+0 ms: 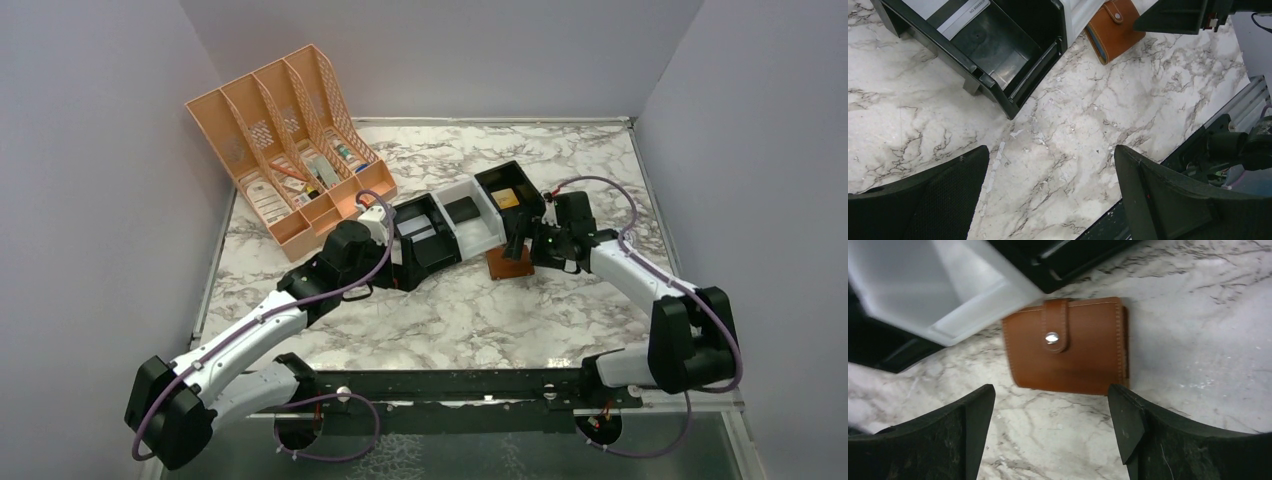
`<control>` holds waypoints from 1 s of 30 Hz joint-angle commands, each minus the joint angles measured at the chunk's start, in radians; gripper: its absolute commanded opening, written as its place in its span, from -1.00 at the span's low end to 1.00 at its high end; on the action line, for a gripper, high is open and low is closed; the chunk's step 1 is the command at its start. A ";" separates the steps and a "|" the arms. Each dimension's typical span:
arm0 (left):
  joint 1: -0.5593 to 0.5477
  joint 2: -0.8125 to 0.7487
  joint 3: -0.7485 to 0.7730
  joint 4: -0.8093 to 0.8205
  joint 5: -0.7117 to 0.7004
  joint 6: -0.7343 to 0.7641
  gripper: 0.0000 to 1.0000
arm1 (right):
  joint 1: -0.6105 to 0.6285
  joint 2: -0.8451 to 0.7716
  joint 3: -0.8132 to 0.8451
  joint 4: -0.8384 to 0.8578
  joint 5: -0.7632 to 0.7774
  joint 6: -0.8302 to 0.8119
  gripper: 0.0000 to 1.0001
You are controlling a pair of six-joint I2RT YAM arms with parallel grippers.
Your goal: Take the credit cards out of the card holder
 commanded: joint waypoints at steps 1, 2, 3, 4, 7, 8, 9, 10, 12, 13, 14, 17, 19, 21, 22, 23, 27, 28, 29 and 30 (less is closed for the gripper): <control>-0.026 0.016 -0.007 0.050 -0.036 -0.036 0.98 | -0.007 0.099 0.057 -0.041 0.143 -0.003 0.66; -0.029 0.017 -0.008 0.051 -0.038 -0.037 0.98 | -0.008 0.121 0.069 -0.047 0.152 -0.015 0.60; -0.030 0.018 -0.009 0.051 -0.039 -0.036 0.97 | -0.008 0.138 0.076 -0.046 0.173 -0.022 0.56; -0.031 0.016 -0.010 0.052 -0.039 -0.035 0.97 | -0.008 0.152 0.081 -0.048 0.198 -0.026 0.53; -0.033 0.005 -0.020 0.052 -0.052 -0.035 0.97 | -0.009 0.177 0.093 -0.045 0.255 -0.029 0.49; -0.033 0.001 -0.024 0.053 -0.059 -0.038 0.97 | -0.008 0.182 0.091 -0.036 0.259 -0.027 0.43; -0.033 -0.003 -0.027 0.054 -0.063 -0.040 0.96 | -0.009 0.190 0.092 -0.032 0.254 -0.029 0.35; -0.033 -0.007 -0.029 0.054 -0.067 -0.042 0.96 | -0.008 0.197 0.093 -0.030 0.237 -0.035 0.26; -0.033 -0.014 -0.030 0.052 -0.057 -0.045 0.93 | -0.008 0.199 0.078 -0.027 0.199 -0.040 0.08; -0.033 -0.021 -0.029 0.049 -0.050 -0.047 0.91 | -0.008 0.194 0.063 -0.027 0.179 -0.038 -0.01; -0.033 -0.029 -0.031 0.044 -0.047 -0.048 0.90 | -0.007 0.186 0.045 -0.021 0.162 -0.029 -0.09; -0.033 -0.074 -0.043 0.019 -0.045 -0.053 0.89 | -0.007 0.137 -0.019 0.006 0.093 0.009 -0.49; -0.033 -0.111 -0.056 0.002 -0.048 -0.048 0.89 | -0.007 0.094 -0.069 0.014 0.080 0.046 -0.79; -0.033 -0.149 -0.066 -0.020 -0.065 -0.038 0.88 | -0.006 0.039 -0.118 0.019 0.066 0.083 -0.88; -0.033 -0.165 -0.068 -0.036 -0.073 -0.036 0.87 | -0.004 0.008 -0.139 0.016 0.059 0.102 -0.97; -0.033 -0.181 -0.069 -0.051 -0.075 -0.030 0.87 | -0.003 -0.024 -0.163 0.011 0.052 0.123 -0.98; -0.033 -0.247 -0.071 -0.118 -0.086 -0.024 0.87 | 0.005 -0.176 -0.241 -0.038 0.040 0.199 -0.98; -0.033 -0.265 -0.071 -0.132 -0.086 -0.024 0.87 | 0.008 -0.218 -0.262 -0.052 0.033 0.220 -0.98; -0.033 -0.287 -0.074 -0.145 -0.085 -0.023 0.87 | 0.008 -0.283 -0.288 -0.059 0.023 0.240 -0.98; -0.033 -0.312 -0.079 -0.155 -0.085 -0.029 0.87 | 0.008 -0.331 -0.312 -0.070 0.016 0.261 -0.98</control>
